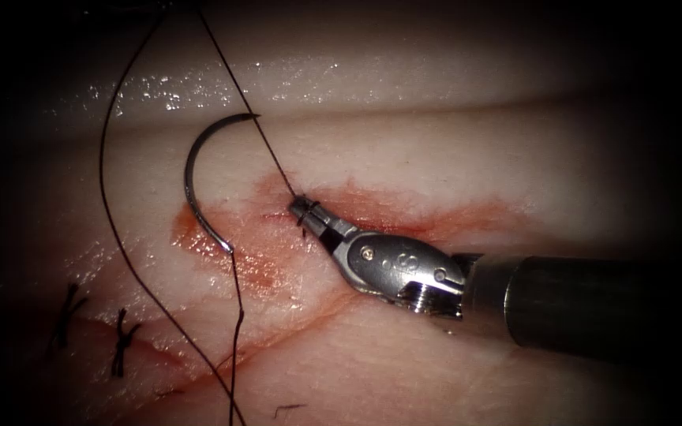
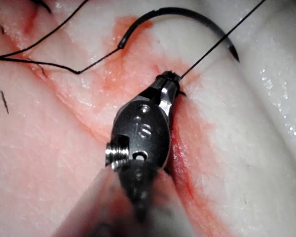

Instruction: Wound Closure

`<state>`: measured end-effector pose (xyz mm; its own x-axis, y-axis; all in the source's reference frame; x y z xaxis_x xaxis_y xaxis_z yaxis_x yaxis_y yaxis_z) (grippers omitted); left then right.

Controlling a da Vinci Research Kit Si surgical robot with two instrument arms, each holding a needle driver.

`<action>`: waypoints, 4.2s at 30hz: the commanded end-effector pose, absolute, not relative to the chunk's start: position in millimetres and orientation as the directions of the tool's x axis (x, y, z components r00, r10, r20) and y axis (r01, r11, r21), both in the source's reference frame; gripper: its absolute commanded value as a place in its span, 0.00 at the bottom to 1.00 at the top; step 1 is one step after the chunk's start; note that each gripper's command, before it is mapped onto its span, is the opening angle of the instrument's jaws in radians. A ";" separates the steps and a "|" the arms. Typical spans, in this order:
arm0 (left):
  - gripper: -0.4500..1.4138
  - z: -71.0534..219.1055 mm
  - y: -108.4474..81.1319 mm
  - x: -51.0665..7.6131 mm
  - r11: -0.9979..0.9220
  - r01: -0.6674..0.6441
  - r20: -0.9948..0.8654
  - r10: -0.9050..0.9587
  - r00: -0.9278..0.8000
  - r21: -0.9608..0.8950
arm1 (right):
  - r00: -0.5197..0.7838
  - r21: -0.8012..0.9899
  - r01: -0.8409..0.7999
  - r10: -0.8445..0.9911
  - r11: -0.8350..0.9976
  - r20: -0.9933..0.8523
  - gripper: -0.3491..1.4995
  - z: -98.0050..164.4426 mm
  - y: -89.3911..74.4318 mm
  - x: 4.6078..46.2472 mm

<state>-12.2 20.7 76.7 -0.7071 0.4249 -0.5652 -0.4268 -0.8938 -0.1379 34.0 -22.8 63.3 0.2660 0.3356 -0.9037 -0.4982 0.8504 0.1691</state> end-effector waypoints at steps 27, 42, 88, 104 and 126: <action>0.00 76.5 24.2 -10.2 -0.871 -0.479 -0.605 0.443 -0.661 -0.114 | 0.429 0.063 -0.345 0.217 0.937 -0.877 0.00 65.5 -26.9 31.5; 0.00 75.7 25.2 -7.8 -0.864 -0.499 -0.619 0.431 -0.657 -0.072 | 0.431 0.047 -0.337 0.199 0.940 -0.880 0.00 64.7 -27.6 28.7; 0.00 67.0 21.3 -9.4 -0.825 -0.565 -0.780 0.369 -0.505 -0.025 | 0.235 0.180 -0.440 0.306 0.880 -0.922 0.67 60.1 -22.7 32.3; 0.00 56.3 17.9 -15.2 -0.840 -0.535 -0.850 0.344 -0.398 -0.090 | 0.222 0.424 -0.513 0.592 0.746 -0.775 0.30 58.6 -16.2 34.0; 0.00 52.5 15.7 -18.8 -0.856 -0.513 -0.872 0.296 -0.389 -0.062 | 0.145 0.500 -0.547 0.665 0.671 -0.733 0.87 63.0 -13.9 38.1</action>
